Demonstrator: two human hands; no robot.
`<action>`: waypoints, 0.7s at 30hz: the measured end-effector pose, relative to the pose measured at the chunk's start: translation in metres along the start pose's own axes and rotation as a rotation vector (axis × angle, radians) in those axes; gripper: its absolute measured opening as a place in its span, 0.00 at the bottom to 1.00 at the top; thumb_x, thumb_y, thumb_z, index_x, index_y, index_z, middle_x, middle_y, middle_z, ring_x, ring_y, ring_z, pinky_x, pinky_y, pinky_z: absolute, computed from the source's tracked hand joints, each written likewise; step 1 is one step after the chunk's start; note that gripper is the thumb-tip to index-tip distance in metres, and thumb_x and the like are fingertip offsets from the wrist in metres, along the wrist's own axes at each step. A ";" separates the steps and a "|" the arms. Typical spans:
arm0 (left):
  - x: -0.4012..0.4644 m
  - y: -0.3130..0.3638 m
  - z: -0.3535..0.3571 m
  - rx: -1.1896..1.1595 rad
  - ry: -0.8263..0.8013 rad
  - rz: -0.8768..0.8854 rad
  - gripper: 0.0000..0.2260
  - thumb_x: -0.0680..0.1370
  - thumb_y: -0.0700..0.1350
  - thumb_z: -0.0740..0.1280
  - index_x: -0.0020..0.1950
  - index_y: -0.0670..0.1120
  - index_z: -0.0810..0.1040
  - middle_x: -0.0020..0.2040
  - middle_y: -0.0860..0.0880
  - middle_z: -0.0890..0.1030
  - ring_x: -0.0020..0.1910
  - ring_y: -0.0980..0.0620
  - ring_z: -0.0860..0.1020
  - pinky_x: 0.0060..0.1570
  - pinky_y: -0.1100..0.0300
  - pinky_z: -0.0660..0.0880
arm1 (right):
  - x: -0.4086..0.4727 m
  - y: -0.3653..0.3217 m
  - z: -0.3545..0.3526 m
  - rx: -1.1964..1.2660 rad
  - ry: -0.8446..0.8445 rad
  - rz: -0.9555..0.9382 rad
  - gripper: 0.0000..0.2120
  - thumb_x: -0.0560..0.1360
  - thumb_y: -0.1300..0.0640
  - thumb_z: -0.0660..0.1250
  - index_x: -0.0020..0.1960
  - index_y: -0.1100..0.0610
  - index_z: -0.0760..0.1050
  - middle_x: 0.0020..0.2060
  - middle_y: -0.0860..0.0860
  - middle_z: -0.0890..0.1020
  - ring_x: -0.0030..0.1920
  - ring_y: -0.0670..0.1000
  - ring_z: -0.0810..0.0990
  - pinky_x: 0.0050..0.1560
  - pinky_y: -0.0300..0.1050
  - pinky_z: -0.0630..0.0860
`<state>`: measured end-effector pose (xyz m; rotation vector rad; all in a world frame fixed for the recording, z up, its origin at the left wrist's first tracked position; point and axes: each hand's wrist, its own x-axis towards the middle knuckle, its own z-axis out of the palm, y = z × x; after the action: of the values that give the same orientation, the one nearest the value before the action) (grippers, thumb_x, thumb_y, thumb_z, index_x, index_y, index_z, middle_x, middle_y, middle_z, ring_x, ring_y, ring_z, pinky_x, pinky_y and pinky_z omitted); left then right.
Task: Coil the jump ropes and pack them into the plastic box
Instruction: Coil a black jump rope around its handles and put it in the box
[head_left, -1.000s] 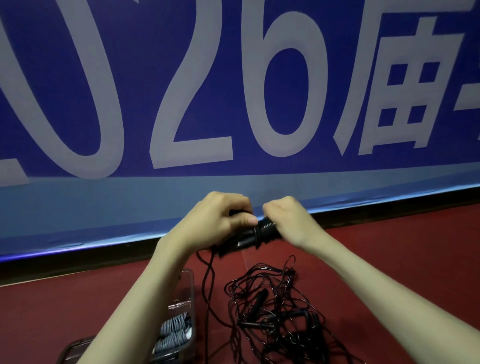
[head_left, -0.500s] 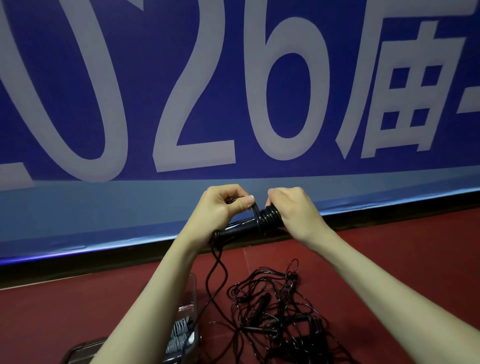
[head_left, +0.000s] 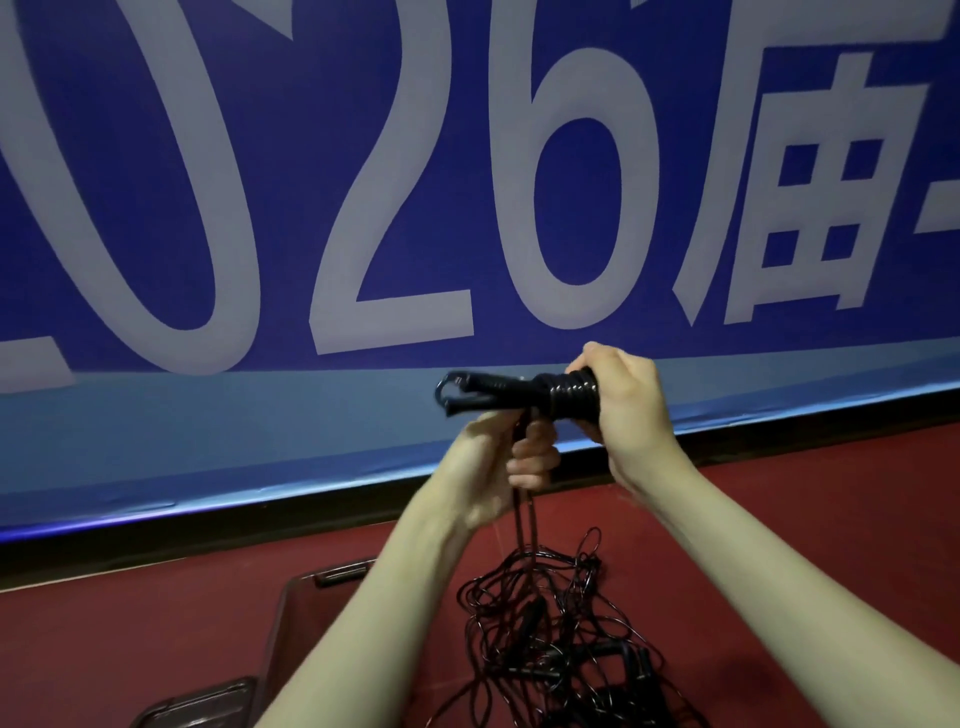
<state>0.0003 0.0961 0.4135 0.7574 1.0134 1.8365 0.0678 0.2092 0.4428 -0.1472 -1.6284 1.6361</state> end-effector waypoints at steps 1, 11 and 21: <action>0.005 -0.005 0.010 0.030 0.110 0.018 0.20 0.79 0.54 0.59 0.29 0.46 0.73 0.24 0.54 0.62 0.20 0.60 0.61 0.19 0.69 0.59 | 0.005 0.001 -0.003 0.023 0.078 0.029 0.16 0.79 0.63 0.57 0.33 0.61 0.69 0.24 0.51 0.69 0.25 0.47 0.67 0.22 0.36 0.64; 0.008 -0.036 0.053 1.290 0.401 0.206 0.14 0.83 0.49 0.55 0.43 0.42 0.71 0.34 0.48 0.70 0.34 0.45 0.69 0.36 0.53 0.66 | 0.039 0.016 -0.043 -0.239 0.434 -0.072 0.18 0.75 0.55 0.56 0.36 0.69 0.69 0.31 0.58 0.70 0.34 0.55 0.68 0.34 0.52 0.67; 0.003 -0.015 0.057 2.044 0.297 0.279 0.10 0.84 0.50 0.52 0.49 0.46 0.66 0.46 0.47 0.71 0.47 0.40 0.75 0.39 0.54 0.63 | 0.030 0.041 -0.064 -0.780 0.240 -0.327 0.19 0.76 0.51 0.48 0.33 0.63 0.64 0.24 0.55 0.68 0.26 0.52 0.63 0.29 0.47 0.57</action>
<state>0.0512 0.1217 0.4275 1.7091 3.0115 0.4103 0.0677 0.2839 0.4096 -0.4261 -1.8946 0.6526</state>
